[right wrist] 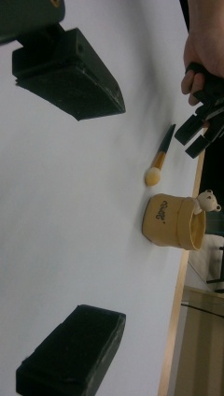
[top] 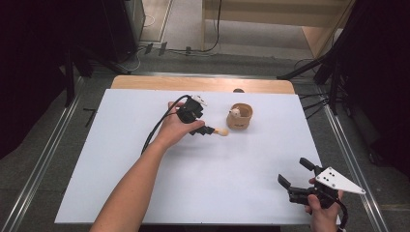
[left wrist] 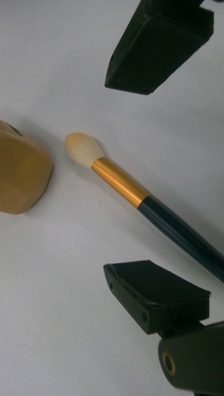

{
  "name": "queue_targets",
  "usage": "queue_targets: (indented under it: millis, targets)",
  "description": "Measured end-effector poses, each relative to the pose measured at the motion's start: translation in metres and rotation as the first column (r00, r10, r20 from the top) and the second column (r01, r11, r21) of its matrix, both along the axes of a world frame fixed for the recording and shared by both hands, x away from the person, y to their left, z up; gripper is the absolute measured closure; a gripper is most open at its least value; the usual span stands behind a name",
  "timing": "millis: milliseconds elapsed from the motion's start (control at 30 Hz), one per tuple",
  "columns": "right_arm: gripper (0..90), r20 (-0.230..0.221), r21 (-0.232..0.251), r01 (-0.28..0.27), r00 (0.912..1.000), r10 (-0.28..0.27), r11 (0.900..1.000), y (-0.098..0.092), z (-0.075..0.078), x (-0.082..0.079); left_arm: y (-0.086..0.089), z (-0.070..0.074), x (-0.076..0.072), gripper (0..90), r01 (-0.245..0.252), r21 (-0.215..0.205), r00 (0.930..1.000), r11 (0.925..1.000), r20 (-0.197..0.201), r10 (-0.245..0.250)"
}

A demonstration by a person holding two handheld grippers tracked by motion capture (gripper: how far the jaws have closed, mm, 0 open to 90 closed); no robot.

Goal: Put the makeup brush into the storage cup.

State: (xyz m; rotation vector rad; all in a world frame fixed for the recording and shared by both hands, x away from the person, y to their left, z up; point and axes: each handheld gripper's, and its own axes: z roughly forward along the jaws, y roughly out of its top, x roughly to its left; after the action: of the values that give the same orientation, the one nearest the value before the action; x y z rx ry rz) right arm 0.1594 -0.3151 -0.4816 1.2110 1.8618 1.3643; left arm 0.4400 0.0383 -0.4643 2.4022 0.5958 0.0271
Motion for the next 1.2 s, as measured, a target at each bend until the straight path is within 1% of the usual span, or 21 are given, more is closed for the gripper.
queue_targets:
  millis: [100,133,167,233,367,400,500,533,633,667,700,767,833,900,933,967,1000,1033,1133,1167,1200]
  targets:
    - [3.9,-0.001,-0.001,-0.001,1.0,0.001,1.0,0.0,-0.001,0.0,-0.009,-0.001,0.002,14.0,0.012,0.043,0.9999,0.999,0.01,-0.012]
    - [3.9,-0.001,-0.001,-0.001,1.0,0.001,1.0,0.0,-0.001,0.0,-0.009,-0.001,0.002,14.5,0.012,0.043,0.9999,0.999,0.01,-0.012]
    - [4.0,-0.002,-0.002,-0.002,1.0,0.002,1.0,-0.001,-0.001,0.001,-0.011,-0.002,0.002,14.5,0.013,0.064,0.9996,0.9979,0.023,-0.014]
    - [4.0,-0.005,-0.001,-0.003,1.0,0.003,1.0,0.0,-0.001,0.0,-0.015,-0.004,0.003,15.9,0.017,0.093,0.9997,0.9955,0.015,-0.019]
    - [4.0,-0.003,-0.002,-0.003,1.0,0.003,1.0,-0.001,-0.001,0.0,-0.018,-0.006,0.006,19.9,0.003,0.108,1.0,0.9941,0.004,-0.003]
    - [4.1,-0.003,-0.003,-0.002,1.0,0.002,1.0,-0.001,-0.001,0.0,-0.019,-0.007,0.008,23.9,0.004,0.118,1.0,0.993,0.0,-0.004]
    - [4.1,-0.008,0.0,0.001,1.0,-0.001,1.0,-0.002,-0.001,0.0,-0.02,-0.009,0.009,26.6,0.013,0.144,0.9998,0.9895,-0.013,-0.012]
    - [4.1,-0.01,-0.002,0.0,1.0,0.0,1.0,-0.002,-0.001,0.0,-0.021,-0.009,0.01,31.8,0.023,0.152,0.9997,0.9882,-0.012,-0.021]
    - [4.1,-0.01,-0.002,-0.002,0.9999,0.002,1.0,-0.002,-0.002,0.0,-0.021,-0.01,0.009,36.3,0.031,0.169,0.9995,0.9851,-0.005,-0.031]
    - [4.1,-0.011,-0.001,-0.002,0.9999,0.002,1.0,-0.002,-0.002,0.0,-0.022,-0.011,0.009,39.6,0.036,0.177,0.9994,0.9836,-0.008,-0.035]
    - [4.1,-0.015,0.0,-0.002,0.9999,0.002,1.0,-0.001,-0.002,0.0,-0.024,-0.012,0.008,43.7,0.052,0.192,0.9987,0.98,-0.011,-0.05]
    - [4.1,-0.016,-0.001,-0.003,0.9999,0.003,1.0,-0.001,-0.002,0.0,-0.025,-0.013,0.007,45.5,0.057,0.201,0.9984,0.978,-0.007,-0.057]
    - [4.2,-0.014,-0.004,-0.004,0.9999,0.004,1.0,-0.001,-0.002,0.0,-0.027,-0.013,0.007,53.2,0.068,0.202,0.9976,0.9771,-0.004,-0.069]
    - [4.3,-0.015,-0.002,-0.004,0.9999,0.004,1.0,-0.001,-0.002,0.0,-0.029,-0.014,0.006,55.8,0.076,0.209,0.997,0.975,-0.004,-0.077]
    - [4.4,-0.017,-0.001,-0.003,0.9999,0.003,1.0,-0.001,-0.002,0.0,-0.031,-0.015,0.006,59.0,0.085,0.221,0.9962,0.9715,0.0,-0.088]
    - [4.6,-0.017,-0.002,-0.001,0.9999,0.001,1.0,-0.002,-0.002,0.0,-0.034,-0.018,0.005,62.7,0.107,0.254,0.9936,0.9613,0.008,-0.113]
    - [4.6,-0.017,-0.002,-0.001,0.9999,0.001,1.0,-0.002,-0.002,0.0,-0.034,-0.018,0.005,63.1,0.107,0.254,0.9936,0.9613,0.008,-0.113]
    - [4.7,-0.021,-0.002,0.001,0.9998,-0.001,1.0,-0.002,-0.003,0.0,-0.036,-0.018,0.005,66.4,0.112,0.269,0.9927,0.9567,0.011,-0.12]
    - [5.0,-0.025,-0.001,0.001,0.9997,-0.001,1.0,-0.002,-0.003,0.0,-0.036,-0.017,0.005,76.8,0.122,0.277,0.9916,0.9533,0.008,-0.129]
    - [5.2,-0.027,-0.005,0.001,0.9996,-0.001,1.0,-0.002,-0.004,0.001,-0.037,-0.017,0.003,78.7,0.137,0.285,0.9892,0.9487,0.012,-0.146]
    - [5.3,-0.029,-0.005,0.001,0.9996,-0.001,1.0,-0.002,-0.004,0.001,-0.037,-0.017,0.003,78.9,0.138,0.289,0.989,0.9474,0.011,-0.147]
